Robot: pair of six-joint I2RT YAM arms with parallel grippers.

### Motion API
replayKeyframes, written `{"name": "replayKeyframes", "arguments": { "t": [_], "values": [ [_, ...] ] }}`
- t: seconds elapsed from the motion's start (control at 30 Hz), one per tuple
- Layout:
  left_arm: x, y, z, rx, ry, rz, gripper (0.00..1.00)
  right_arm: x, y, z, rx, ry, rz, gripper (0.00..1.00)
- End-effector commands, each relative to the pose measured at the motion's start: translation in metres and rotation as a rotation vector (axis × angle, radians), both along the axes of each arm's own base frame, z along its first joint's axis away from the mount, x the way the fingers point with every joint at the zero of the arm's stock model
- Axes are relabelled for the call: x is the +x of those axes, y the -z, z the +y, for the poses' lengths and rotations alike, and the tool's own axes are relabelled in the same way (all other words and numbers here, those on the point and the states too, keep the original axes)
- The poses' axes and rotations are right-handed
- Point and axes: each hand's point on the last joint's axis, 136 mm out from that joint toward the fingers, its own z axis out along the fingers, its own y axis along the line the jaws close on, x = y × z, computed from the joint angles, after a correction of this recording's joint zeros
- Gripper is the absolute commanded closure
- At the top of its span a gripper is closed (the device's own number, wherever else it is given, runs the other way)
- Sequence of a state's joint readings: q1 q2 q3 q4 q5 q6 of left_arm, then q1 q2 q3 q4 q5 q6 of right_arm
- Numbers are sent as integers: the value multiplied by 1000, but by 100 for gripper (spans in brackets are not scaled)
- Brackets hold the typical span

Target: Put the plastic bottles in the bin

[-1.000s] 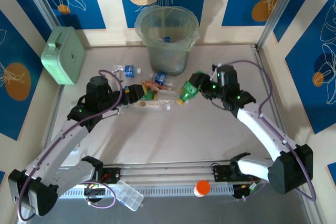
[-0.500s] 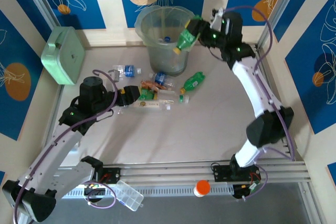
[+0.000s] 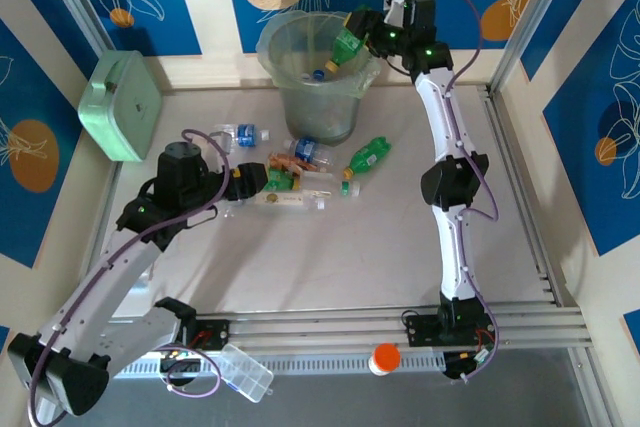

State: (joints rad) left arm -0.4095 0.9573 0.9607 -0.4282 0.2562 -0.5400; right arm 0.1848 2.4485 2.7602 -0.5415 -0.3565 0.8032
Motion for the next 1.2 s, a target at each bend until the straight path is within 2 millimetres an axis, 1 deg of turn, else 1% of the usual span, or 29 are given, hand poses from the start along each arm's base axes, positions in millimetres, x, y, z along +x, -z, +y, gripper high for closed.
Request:
{"name": "replayKeyframes", "arguments": {
  "t": [0.0, 0.1, 0.27, 0.33, 0.5, 0.6, 0.63, 0.7, 0.73, 0.8, 1.0, 1.17],
  "values": [
    [5, -8, 2, 10, -3, -40, 19, -11, -23, 18, -3, -47, -90, 49],
    [8, -6, 2, 12, -6, -36, 19, -9, -16, 30, -29, -54, -105, 49],
    [11, -3, 1, 16, -5, -33, 19, -1, 0, 48, -19, -51, -93, 48],
    [11, -3, 2, 16, -7, -35, 19, 1, 2, 57, -10, -58, -108, 48],
    [12, -1, 4, 27, -13, -33, 19, 4, 9, 78, -12, -74, -147, 44],
    [12, -1, 5, 30, -16, -34, 19, 5, 18, 86, -20, -76, -144, 42],
    [12, -1, 5, 29, -16, -36, 19, 4, 18, 87, -31, -75, -149, 40],
    [12, -1, 5, 32, -19, -38, 19, 1, 14, 92, -53, -76, -177, 32],
    [12, -1, 6, 33, -20, -40, 19, 0, 11, 93, -67, -73, -195, 26],
    [12, -1, 6, 36, -23, -38, 18, -1, 4, 92, -78, -60, -218, 18],
    [12, -4, 7, 33, -25, -47, 18, 1, -19, 77, -61, -25, -254, 16],
    [11, -5, 10, 35, -36, -50, 18, -11, -47, 73, -64, -31, -312, 17]
  ]
}}
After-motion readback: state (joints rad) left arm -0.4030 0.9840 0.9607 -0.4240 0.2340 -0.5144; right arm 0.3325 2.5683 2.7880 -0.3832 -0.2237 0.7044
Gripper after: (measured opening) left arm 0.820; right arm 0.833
